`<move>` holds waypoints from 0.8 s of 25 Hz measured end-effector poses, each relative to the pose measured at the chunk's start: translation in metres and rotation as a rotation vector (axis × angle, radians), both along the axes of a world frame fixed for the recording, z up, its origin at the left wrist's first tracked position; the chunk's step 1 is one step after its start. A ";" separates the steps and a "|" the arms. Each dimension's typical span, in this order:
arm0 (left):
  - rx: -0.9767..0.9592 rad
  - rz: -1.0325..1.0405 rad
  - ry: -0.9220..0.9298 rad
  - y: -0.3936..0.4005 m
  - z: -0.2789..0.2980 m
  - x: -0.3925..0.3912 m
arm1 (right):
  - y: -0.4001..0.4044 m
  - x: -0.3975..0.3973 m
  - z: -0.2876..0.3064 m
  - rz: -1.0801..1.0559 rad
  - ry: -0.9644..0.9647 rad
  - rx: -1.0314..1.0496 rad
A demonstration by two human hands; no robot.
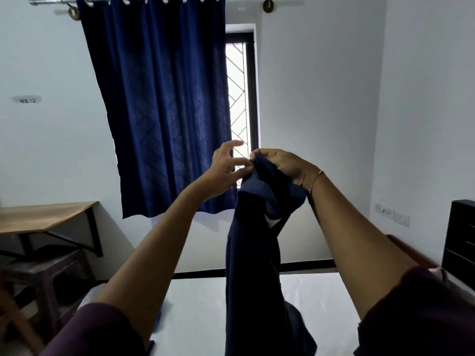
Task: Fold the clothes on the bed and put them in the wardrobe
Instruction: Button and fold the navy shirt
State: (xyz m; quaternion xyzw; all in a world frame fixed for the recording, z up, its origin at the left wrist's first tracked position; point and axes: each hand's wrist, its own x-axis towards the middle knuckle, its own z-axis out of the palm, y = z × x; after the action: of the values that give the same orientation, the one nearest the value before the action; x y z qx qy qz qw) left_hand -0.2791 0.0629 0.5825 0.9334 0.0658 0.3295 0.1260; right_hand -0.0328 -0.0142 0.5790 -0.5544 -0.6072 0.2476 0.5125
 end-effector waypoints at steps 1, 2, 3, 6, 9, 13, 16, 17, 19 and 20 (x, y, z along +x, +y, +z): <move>-0.208 -0.081 -0.033 -0.002 -0.002 0.002 | 0.002 -0.001 0.004 0.027 -0.002 0.027; -0.375 -0.135 -0.026 -0.004 -0.003 0.004 | 0.001 -0.001 0.006 0.033 -0.016 0.058; -0.433 -0.141 -0.006 -0.008 -0.002 0.003 | 0.001 -0.001 0.009 0.006 -0.049 0.082; -0.376 0.022 -0.046 -0.017 -0.001 0.009 | 0.005 -0.006 0.010 -0.264 -0.103 0.178; -0.312 0.322 -0.215 -0.018 -0.008 0.013 | 0.012 -0.015 0.001 -0.734 0.004 0.416; -0.327 0.587 -0.375 -0.034 -0.011 0.013 | 0.014 -0.054 -0.037 -0.968 -0.118 0.754; -0.496 0.435 -0.473 -0.048 -0.015 0.014 | 0.026 -0.094 -0.076 -0.793 -0.226 0.673; -0.616 0.312 -0.491 -0.054 -0.017 0.012 | 0.028 -0.107 -0.085 -0.750 -0.185 0.594; -0.801 0.140 -0.495 -0.066 -0.022 0.004 | 0.029 -0.118 -0.095 -0.606 0.040 0.468; -0.839 0.112 -0.492 -0.070 -0.024 -0.003 | 0.028 -0.119 -0.097 -0.535 0.133 0.446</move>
State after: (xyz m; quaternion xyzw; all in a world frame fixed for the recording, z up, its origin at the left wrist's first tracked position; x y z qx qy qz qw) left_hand -0.2824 -0.0075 0.5584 0.6917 0.2113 0.4916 0.4851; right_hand -0.1515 0.0133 0.4822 -0.5510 -0.4449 0.0017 0.7061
